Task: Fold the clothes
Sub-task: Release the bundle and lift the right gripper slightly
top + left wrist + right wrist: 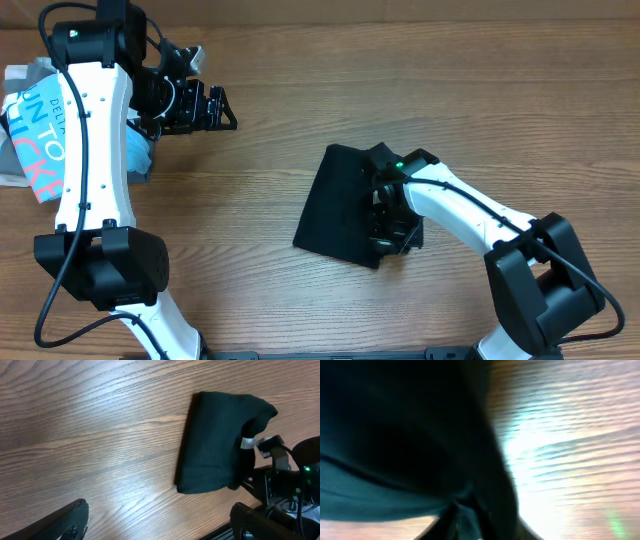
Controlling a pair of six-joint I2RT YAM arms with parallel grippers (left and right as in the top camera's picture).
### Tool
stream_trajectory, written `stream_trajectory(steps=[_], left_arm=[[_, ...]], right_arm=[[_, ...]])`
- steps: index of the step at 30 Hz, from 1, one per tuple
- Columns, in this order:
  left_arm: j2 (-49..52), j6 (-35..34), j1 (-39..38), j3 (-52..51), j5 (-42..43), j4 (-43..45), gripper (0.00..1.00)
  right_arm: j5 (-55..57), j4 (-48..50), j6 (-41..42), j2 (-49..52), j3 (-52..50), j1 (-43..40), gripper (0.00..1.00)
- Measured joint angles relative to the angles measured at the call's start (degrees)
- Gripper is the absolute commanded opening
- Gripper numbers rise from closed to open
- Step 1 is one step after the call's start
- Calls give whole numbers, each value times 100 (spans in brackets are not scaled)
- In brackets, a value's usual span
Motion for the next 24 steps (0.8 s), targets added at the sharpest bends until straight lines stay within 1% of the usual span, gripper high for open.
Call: stream_trajectory(steps=[1, 3, 7, 10, 11, 12, 14, 16, 18, 19, 21, 22, 24], left_arm=[[0, 0, 0, 0, 0, -2, 93], [0, 0, 0, 0, 0, -2, 93], [0, 0, 0, 0, 0, -2, 93], [0, 0, 0, 0, 0, -2, 93], [0, 0, 0, 0, 0, 0, 93], [0, 0, 0, 0, 0, -2, 93], [0, 0, 0, 0, 2, 0, 93], [0, 0, 0, 0, 0, 9, 93], [0, 0, 0, 0, 0, 17, 93], [0, 0, 0, 0, 0, 17, 93], [0, 0, 0, 0, 0, 20, 93], [0, 0, 0, 0, 0, 22, 93], [0, 0, 0, -2, 0, 24, 93]], right_arm=[[42, -31, -24, 0, -2, -26, 73], [186, -114, -37, 0, 0, -66, 77], [621, -756, 33, 0, 133, -149, 77], [935, -1051, 66, -11, 487, -323, 77], [1008, -1073, 70, -35, 619, -387, 74], [1067, -1071, 42, -87, 791, -466, 68], [1126, -977, -52, -238, 1073, -586, 54], [968, -743, -317, -479, 1362, -702, 48], [623, -533, -627, -678, 1554, -763, 40], [339, -400, -863, -780, 1657, -776, 40], [-278, -114, -1276, -896, 1751, -776, 33], [-584, 59, -1429, -907, 1755, -776, 27], [-1161, 474, -1718, -892, 1727, -772, 11]])
